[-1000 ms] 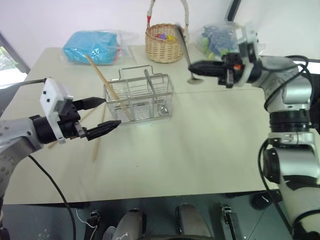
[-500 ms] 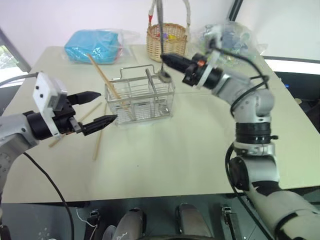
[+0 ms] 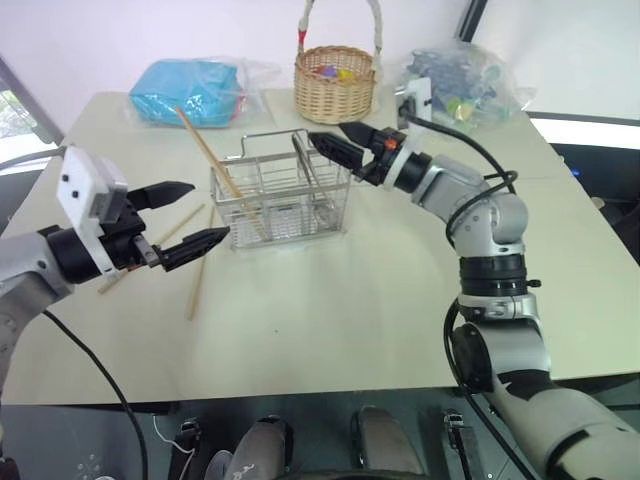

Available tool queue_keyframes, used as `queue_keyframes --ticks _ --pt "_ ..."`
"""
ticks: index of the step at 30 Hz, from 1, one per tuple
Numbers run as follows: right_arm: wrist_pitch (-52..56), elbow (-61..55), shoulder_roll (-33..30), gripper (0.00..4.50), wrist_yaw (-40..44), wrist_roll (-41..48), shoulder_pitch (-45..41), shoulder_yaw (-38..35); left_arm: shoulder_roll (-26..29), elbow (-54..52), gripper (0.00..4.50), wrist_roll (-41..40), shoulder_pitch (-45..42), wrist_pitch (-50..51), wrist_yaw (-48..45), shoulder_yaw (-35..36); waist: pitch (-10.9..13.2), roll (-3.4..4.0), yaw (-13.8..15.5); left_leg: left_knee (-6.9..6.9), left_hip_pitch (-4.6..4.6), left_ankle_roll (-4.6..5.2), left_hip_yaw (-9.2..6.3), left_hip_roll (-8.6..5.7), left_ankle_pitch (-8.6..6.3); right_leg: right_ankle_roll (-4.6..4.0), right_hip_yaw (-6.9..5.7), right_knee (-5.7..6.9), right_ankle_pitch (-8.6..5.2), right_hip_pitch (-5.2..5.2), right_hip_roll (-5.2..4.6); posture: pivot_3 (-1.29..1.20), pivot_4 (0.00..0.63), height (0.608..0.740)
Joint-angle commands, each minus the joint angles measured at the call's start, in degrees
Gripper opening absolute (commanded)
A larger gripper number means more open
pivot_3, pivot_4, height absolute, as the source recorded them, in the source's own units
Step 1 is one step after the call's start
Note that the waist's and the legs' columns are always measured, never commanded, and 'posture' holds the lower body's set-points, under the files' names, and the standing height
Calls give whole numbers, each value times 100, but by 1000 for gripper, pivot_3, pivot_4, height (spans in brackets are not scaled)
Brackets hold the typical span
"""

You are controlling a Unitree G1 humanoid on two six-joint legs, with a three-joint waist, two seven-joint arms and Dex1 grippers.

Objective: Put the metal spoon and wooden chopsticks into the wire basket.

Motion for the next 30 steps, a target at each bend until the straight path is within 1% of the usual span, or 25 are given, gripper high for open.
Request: queue_keyframes --ticks 1,5,9,11,13,16,18,21,25,27,30 --pt "26 -325 -428 4464 309 190 -269 -185 -3 -17 4500 34 84 -52 59 384 0 0 5 0 0 0 0 -1 0 0 0 0 0 0 0 0 150 740" --pt "199 -748 -1182 4464 1078 557 -380 -238 77 384 4500 267 273 -59 90 729 1 2 5 -1 -4 0 1 0 0 0 0 -2 0 -3 -1 0 150 740" --pt "438 -1364 -1960 4464 1935 996 -180 -257 266 1226 4500 561 215 -27 67 962 0 0 2 -2 -7 1 2 3 0 0 -1 -6 0 -4 0 0 150 740" --pt "605 -1766 -2318 4464 2299 1233 123 -253 464 1797 4500 805 176 -147 -139 886 -3 -5 12 -3 -6 1 3 5 -1 0 -1 -8 0 -3 0 0 150 740" --pt "805 -2295 -2600 4464 2539 1507 598 -259 698 2399 4500 1200 163 -429 -510 546 -6 -10 19 -3 -6 2 0 5 -1 0 -3 -8 0 -2 0 0 150 740" --pt "939 -2847 -2730 4464 2508 1776 1141 -285 873 3078 4500 1710 -29 -820 -1004 -145 -6 -10 42 -2 -6 6 1 -1 -3 0 -5 -11 0 3 -3 0 150 740" --pt "1041 -3074 -2664 4464 2225 1874 1384 -346 857 3678 4500 2098 -342 -1098 -1335 -732 -6 -10 64 1 -10 6 6 -2 -3 0 -5 -11 0 -1 -6 0 150 740" --pt "1179 -3228 -2628 4464 1935 2038 1507 -411 748 4338 4500 2467 -794 -1392 -1648 -1264 -8 -13 57 3 -18 3 5 0 -2 0 -5 -10 0 -8 -6 0 150 740" --pt "1365 -3431 -2689 4464 1628 2311 1632 -521 247 5586 4500 3259 -1750 -1904 -1785 -2155 -12 -21 63 5 -23 3 3 1 -2 0 -12 -7 0 -14 -3 0 150 740" --pt "1416 -3435 -2716 4464 1489 2402 1640 -563 80 6114 4500 3544 -2096 -2128 -1840 -2379 -16 -27 57 11 -27 3 2 -1 -2 1 -15 -3 1 -16 -2 0 150 740" --pt "1479 -3495 -2773 4464 1288 2521 1735 -639 -134 7176 4500 3979 -2688 -2488 -1911 -2666 -20 -34 26 27 -45 4 -4 -1 -1 4 -31 3 3 -28 -1 0 150 740"
